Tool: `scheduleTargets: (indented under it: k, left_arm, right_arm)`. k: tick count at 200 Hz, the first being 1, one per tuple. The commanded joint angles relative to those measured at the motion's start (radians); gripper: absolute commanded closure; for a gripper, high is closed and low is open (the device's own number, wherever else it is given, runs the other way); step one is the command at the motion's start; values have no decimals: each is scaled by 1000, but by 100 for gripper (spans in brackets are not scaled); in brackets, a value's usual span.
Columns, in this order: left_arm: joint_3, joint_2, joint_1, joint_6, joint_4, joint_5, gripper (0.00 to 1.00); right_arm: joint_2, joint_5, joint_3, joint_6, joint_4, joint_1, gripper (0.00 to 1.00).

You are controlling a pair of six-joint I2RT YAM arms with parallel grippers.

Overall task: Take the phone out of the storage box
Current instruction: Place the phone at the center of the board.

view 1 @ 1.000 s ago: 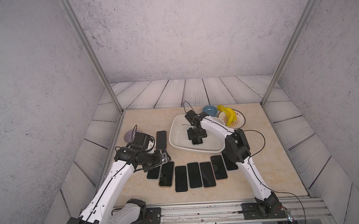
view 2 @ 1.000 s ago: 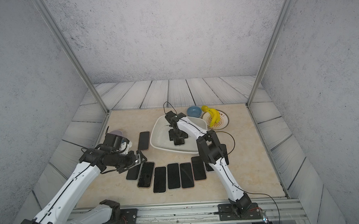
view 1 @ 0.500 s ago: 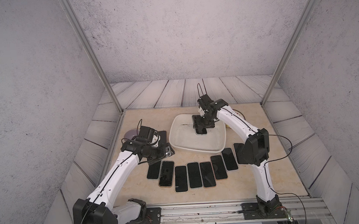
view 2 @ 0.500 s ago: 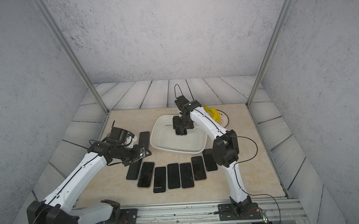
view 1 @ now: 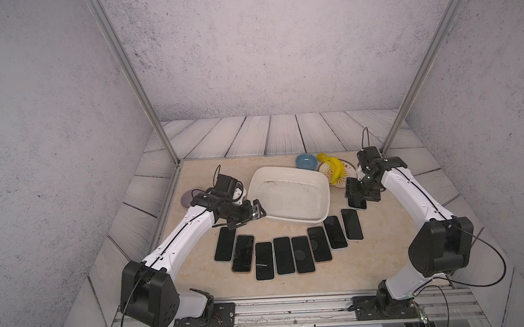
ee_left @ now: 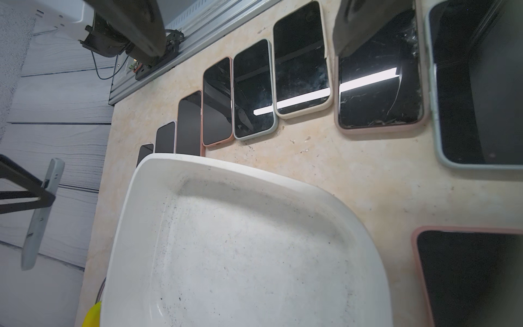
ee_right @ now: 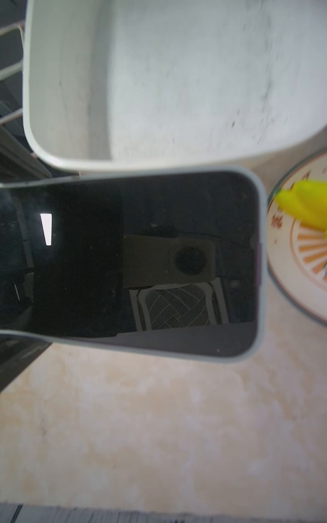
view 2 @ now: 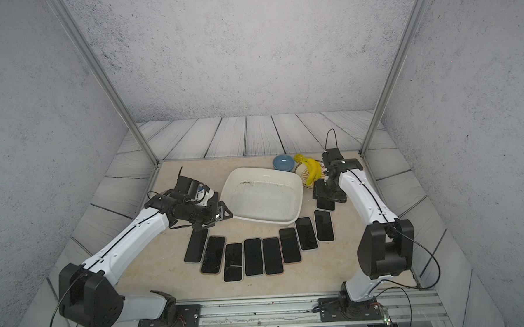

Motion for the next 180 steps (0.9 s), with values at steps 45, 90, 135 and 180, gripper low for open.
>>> scheduleTargets:
  k: [45, 90, 135, 180]
  left_arm:
    - [-6, -10, -26, 7, 14, 32, 1]
    - [-36, -46, -26, 18, -5, 27, 2]
    - [-53, -73, -24, 19, -17, 12, 1]
    - [-60, -93, -19, 23, -31, -8, 1]
  right_arm:
    - [49, 166, -147, -138, 72, -102, 38]
    - [137, 182, -158, -212, 91, -150, 37]
    - [255, 127, -151, -268, 110, -184, 34]
    - [319, 108, -152, -284, 126, -185, 32]
